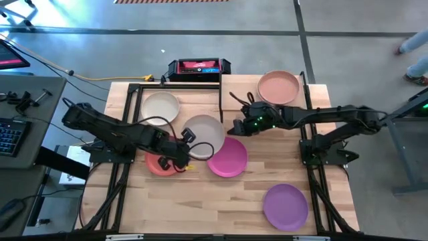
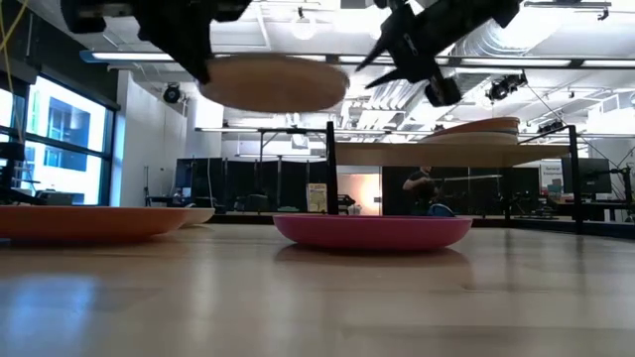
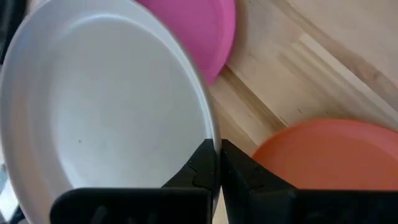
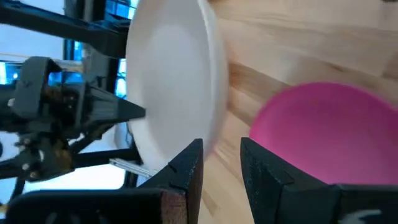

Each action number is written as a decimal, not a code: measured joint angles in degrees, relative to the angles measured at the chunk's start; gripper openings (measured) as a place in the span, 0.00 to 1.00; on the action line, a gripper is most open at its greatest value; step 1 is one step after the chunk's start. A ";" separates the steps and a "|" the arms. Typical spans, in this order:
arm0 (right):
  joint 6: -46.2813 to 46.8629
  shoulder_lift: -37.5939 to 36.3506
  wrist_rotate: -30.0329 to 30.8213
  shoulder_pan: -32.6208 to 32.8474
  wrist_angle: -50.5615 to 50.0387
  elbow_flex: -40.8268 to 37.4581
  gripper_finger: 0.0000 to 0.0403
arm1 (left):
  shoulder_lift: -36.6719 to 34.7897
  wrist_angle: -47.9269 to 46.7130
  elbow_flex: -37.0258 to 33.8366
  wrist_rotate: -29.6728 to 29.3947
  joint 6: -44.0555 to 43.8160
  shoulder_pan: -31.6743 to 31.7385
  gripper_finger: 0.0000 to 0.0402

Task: Place and stack plates onto a shelf
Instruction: Stack the light brown plate on top of the brown plate on the shelf

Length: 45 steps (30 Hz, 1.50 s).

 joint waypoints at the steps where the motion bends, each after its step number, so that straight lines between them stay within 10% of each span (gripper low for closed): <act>1: 0.16 0.62 0.02 -0.02 0.75 0.02 0.22 | 0.26 -0.45 -0.04 0.07 -0.04 0.00 0.00; 32: 1.88 7.78 1.56 1.29 2.90 0.02 0.21 | 5.21 5.06 0.00 -0.07 -1.40 0.20 0.00; 45: 3.10 7.78 2.45 1.31 2.79 0.02 0.02 | 5.19 6.81 0.00 -1.79 -4.20 0.13 0.00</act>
